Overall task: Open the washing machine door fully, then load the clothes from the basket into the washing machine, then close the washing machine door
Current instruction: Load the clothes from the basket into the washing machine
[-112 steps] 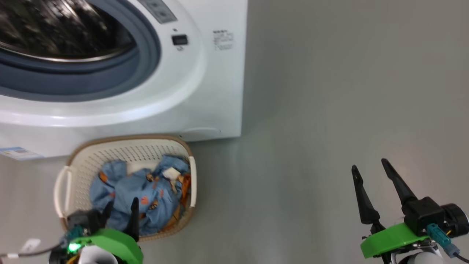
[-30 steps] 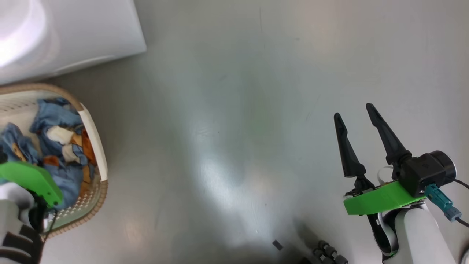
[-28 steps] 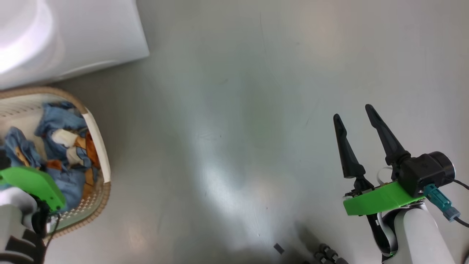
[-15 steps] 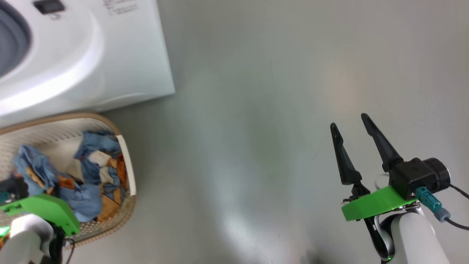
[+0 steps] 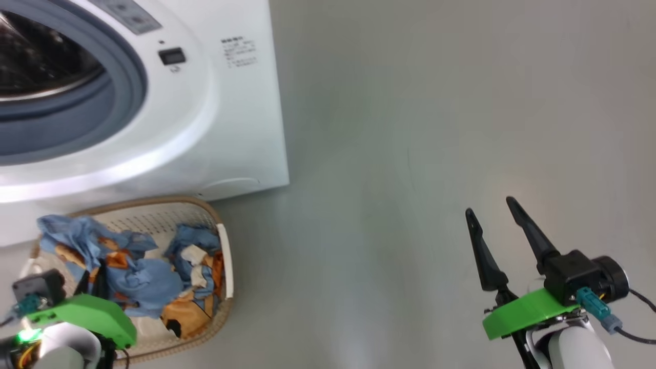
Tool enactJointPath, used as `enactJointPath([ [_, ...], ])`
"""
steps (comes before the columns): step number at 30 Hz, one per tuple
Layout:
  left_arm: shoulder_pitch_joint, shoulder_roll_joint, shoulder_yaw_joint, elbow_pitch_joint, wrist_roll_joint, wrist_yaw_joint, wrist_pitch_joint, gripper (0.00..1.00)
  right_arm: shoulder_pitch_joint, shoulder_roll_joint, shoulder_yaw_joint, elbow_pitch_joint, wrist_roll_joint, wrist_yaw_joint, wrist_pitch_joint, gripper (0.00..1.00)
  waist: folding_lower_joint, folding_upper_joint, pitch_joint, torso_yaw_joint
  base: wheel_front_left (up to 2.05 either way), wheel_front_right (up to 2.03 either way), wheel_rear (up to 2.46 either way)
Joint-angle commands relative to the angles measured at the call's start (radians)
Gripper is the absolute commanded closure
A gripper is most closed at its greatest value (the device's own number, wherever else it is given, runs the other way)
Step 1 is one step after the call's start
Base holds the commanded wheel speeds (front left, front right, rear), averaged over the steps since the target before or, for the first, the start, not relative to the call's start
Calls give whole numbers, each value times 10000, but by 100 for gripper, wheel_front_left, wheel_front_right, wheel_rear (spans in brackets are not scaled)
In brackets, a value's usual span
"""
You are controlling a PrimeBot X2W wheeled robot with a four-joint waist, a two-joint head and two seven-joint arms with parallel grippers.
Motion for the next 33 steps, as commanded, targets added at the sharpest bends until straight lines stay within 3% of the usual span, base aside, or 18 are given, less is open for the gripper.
enactJointPath([
  [1, 263, 303, 421, -406, 200, 72, -134, 100, 180, -41, 177, -155, -72, 16, -118, 0, 0, 0, -671, 414, 0, 0, 0],
  [16, 2855, -765, 1806, -3966, 1613, -173, -135, 100, 1053, -41, 238, 269, -123, 16, -118, 0, 0, 0, -2796, 972, 0, 0, 0],
  [33, 4518, -1556, 2276, -5673, 2112, -573, -135, 100, 1697, -41, 112, 378, 132, 16, -118, 0, 0, 0, -3795, 1362, 0, 0, 0],
])
